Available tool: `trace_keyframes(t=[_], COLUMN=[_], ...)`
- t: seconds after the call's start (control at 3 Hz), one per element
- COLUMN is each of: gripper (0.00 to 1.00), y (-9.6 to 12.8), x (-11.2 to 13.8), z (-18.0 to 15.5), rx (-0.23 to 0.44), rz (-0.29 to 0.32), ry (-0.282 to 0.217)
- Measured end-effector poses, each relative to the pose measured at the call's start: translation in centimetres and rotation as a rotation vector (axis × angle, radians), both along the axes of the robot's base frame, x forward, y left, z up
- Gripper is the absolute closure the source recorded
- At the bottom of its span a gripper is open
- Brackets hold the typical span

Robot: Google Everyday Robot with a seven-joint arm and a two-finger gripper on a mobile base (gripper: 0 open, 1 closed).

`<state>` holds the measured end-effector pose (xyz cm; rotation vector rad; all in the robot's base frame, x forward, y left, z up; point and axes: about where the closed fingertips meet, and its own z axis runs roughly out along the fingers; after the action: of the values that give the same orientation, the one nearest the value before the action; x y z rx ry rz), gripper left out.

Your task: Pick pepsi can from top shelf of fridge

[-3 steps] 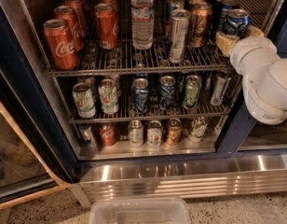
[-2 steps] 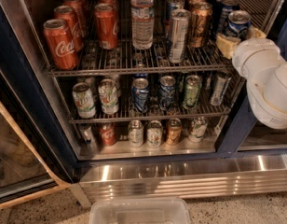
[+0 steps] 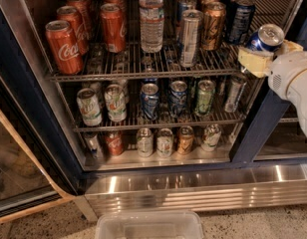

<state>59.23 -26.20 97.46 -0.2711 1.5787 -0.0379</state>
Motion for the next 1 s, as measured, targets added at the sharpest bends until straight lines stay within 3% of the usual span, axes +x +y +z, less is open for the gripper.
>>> trace_keyframes(t=[0.33,1.0], gripper=[1.0,1.0], y=[2.1,5.6], x=[-2.9,-9.4], z=[1.4,3.1], rx=[0.008,0.026], rz=[0.103,0.332], ry=[-0.006,0.078])
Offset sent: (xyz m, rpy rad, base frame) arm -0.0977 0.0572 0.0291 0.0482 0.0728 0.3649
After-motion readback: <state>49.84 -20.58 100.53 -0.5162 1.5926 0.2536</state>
